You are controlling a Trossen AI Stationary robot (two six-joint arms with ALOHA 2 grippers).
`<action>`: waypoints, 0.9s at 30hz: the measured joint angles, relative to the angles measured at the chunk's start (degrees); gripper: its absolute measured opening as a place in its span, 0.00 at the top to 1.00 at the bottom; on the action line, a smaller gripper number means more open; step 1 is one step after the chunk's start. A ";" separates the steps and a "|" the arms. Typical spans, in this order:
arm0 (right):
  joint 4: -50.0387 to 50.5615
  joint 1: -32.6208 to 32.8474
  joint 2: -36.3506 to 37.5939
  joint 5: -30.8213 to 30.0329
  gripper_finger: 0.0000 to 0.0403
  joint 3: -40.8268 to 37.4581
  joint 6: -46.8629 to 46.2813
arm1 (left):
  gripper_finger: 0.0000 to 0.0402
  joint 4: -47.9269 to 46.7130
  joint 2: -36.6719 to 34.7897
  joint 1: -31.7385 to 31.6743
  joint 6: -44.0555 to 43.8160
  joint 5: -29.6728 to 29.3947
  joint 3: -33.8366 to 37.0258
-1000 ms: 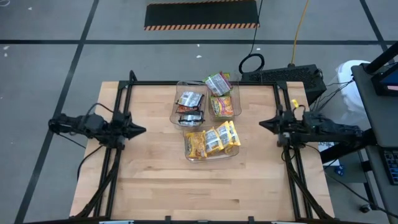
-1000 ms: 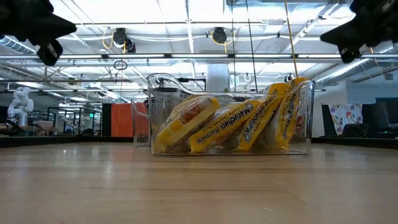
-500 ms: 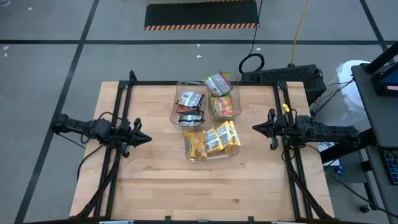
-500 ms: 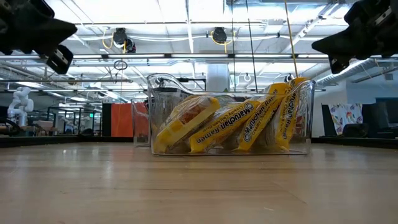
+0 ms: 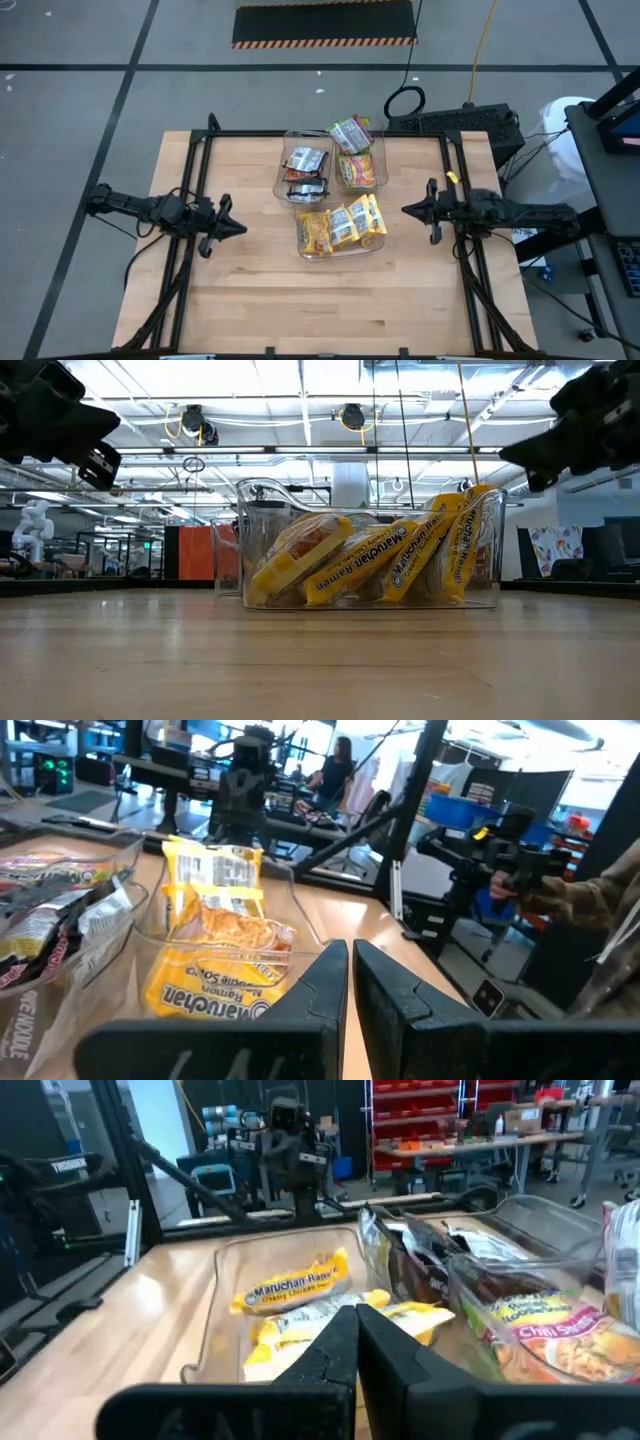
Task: Sort Maruchan noodles
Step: Return to Home Position
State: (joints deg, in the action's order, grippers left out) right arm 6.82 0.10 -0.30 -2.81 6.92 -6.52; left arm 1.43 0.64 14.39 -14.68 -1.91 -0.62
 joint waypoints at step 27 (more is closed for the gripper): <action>-10.86 0.00 -0.41 -0.15 1.00 -5.99 0.61 | 0.94 -0.70 0.48 0.00 -9.50 0.43 -0.01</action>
State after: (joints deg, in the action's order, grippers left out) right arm -4.04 0.10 -0.70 -2.96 0.93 -5.92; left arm 0.73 1.13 14.39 -24.17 -1.48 -0.63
